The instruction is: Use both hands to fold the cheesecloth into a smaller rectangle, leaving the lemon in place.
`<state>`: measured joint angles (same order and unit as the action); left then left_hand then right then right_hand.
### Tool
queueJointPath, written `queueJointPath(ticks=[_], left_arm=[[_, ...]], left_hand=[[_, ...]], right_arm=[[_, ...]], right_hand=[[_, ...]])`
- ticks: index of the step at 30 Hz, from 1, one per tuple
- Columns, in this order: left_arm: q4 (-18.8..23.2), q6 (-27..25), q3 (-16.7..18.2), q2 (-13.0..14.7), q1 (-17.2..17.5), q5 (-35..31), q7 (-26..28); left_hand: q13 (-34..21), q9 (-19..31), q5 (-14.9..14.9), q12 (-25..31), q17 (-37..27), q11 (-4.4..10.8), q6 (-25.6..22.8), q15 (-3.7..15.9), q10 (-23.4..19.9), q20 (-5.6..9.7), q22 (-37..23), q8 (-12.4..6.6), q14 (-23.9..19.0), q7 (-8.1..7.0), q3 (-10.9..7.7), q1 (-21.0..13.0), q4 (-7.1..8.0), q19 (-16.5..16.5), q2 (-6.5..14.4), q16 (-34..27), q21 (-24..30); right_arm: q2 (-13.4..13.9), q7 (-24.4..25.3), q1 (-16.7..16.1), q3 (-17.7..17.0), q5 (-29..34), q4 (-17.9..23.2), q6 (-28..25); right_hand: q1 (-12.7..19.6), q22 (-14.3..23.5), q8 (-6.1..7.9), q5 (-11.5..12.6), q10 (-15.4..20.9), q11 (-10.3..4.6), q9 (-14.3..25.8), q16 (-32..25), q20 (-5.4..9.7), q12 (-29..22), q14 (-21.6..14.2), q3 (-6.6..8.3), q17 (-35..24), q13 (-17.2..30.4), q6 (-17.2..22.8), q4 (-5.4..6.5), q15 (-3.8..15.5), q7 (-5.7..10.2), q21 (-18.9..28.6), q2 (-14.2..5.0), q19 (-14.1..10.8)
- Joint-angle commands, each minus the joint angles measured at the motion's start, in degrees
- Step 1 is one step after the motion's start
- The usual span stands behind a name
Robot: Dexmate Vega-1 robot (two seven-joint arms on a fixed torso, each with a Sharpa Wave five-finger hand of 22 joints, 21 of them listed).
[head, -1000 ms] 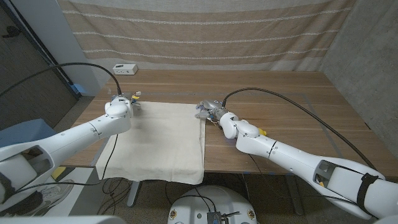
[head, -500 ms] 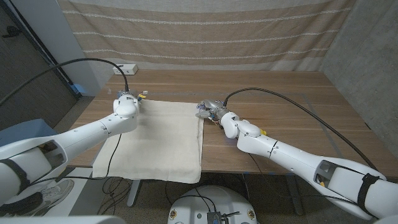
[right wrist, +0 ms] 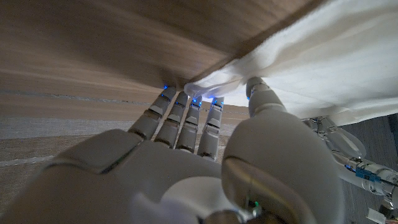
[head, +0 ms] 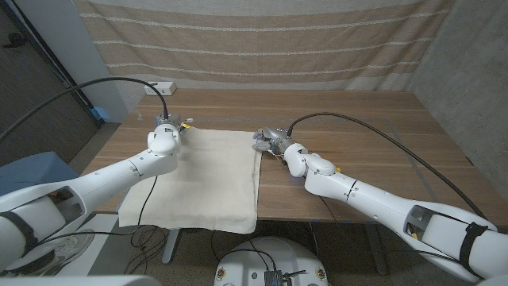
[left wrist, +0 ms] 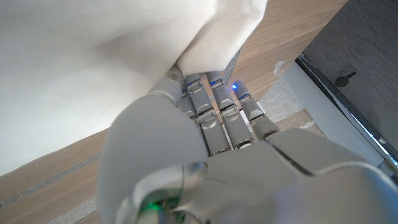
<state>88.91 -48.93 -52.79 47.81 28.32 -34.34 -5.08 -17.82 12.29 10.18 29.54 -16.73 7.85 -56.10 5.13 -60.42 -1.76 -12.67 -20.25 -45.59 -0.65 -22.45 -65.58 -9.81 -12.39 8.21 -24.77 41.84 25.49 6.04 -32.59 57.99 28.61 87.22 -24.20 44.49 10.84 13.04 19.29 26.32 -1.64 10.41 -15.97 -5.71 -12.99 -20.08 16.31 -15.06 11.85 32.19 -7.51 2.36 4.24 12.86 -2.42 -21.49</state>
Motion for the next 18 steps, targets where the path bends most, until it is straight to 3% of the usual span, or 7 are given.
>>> queueJointPath(ticks=[1,10,18], left_arm=[[13.96,1.40,9.85,5.17,6.18,6.03,2.78],[20.83,7.88,18.72,7.96,11.42,15.64,4.92],[21.50,16.07,22.85,8.69,12.61,23.64,3.71]], left_hand=[[-3.98,1.31,0.31,1.14,-1.23,1.45,-0.50,8.15,-1.56,0.12,-0.44,-0.61,-0.71,0.69,0.54,-2.05,-0.10,-0.68,0.77,-0.85,0.79],[-5.36,1.63,0.45,2.15,-2.71,1.25,-0.50,8.20,-1.26,-0.03,-0.78,-0.63,-0.41,0.82,1.01,-3.13,-0.07,-0.48,0.80,-1.60,1.64],[-6.38,1.93,0.55,2.90,-3.68,1.22,-0.54,8.11,-1.05,-0.15,-1.03,-0.69,-0.29,1.30,1.32,-3.66,0.13,-0.39,0.84,-1.99,2.41]], right_arm=[[0.30,-0.18,0.20,0.36,0.51,-0.78,0.97],[0.60,-0.76,0.35,0.81,1.25,-0.82,1.44],[0.70,-0.86,0.23,0.83,1.53,-0.99,2.25]], right_hand=[[0.44,0.09,-0.08,0.32,0.40,-0.52,0.12,-0.14,-0.11,-0.01,-0.52,0.08,-0.29,0.15,0.45,-0.16,3.10,0.24,0.16,-0.21,-0.36],[0.42,0.08,-0.08,0.39,0.66,-0.52,0.11,-0.05,-0.26,0.02,-0.63,0.07,-0.29,0.14,1.10,-0.12,3.04,0.25,0.15,-0.23,-0.36],[0.07,0.07,-0.27,0.41,0.64,-0.04,0.11,0.05,-0.28,0.13,-0.57,-0.07,-0.34,0.13,1.15,0.10,3.04,0.23,0.11,-0.23,-0.30]])
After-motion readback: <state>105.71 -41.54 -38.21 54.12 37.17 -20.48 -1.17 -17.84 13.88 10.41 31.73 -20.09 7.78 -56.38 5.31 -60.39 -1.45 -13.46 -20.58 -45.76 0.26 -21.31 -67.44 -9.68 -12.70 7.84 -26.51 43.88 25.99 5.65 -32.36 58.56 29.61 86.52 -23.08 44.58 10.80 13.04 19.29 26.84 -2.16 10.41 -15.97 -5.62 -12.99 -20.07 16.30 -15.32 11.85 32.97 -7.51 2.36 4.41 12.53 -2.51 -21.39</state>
